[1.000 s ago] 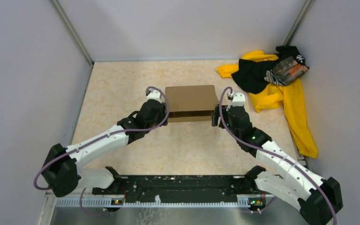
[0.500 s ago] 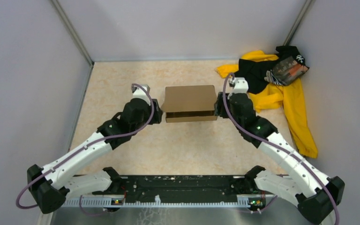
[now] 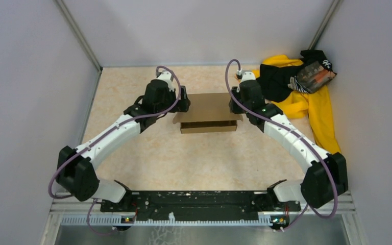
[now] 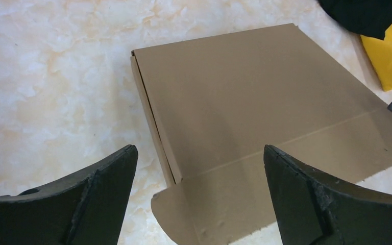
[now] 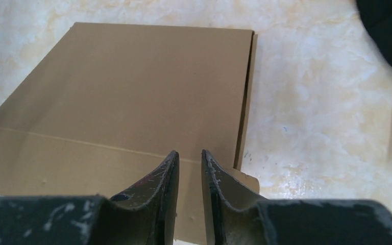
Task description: Fold the paper box
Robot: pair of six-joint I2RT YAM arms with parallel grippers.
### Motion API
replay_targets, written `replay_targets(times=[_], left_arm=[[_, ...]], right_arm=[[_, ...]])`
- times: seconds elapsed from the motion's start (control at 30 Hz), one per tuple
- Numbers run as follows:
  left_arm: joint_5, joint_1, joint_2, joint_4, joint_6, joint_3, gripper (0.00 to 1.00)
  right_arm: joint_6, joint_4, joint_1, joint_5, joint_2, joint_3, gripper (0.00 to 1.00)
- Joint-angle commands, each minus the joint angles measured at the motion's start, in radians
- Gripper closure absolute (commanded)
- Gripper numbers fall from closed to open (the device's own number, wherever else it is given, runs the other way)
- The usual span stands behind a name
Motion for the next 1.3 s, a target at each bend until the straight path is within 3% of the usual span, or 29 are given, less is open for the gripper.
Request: replay_targets(times=[0.0,0.47,1.27], left_arm=[[0.144,0.039,0.053,0.088,-0.001,-0.008,0.02],[0.229,0.050,0.133,0.112,-0.043,-0.117,0.42],[0.194,0.051,0.301,0.068,-0.081,-0.165,0.49]], right_arm=[[-0.019,0.077,-0.011,-0.080,0.053,0.038,0.79],[0.007,0.168,-0.012,-0.127,0.102,-0.130,0.82],[0.023,0.221,-0.012,-0.167,0.210,-0.208,0.86]])
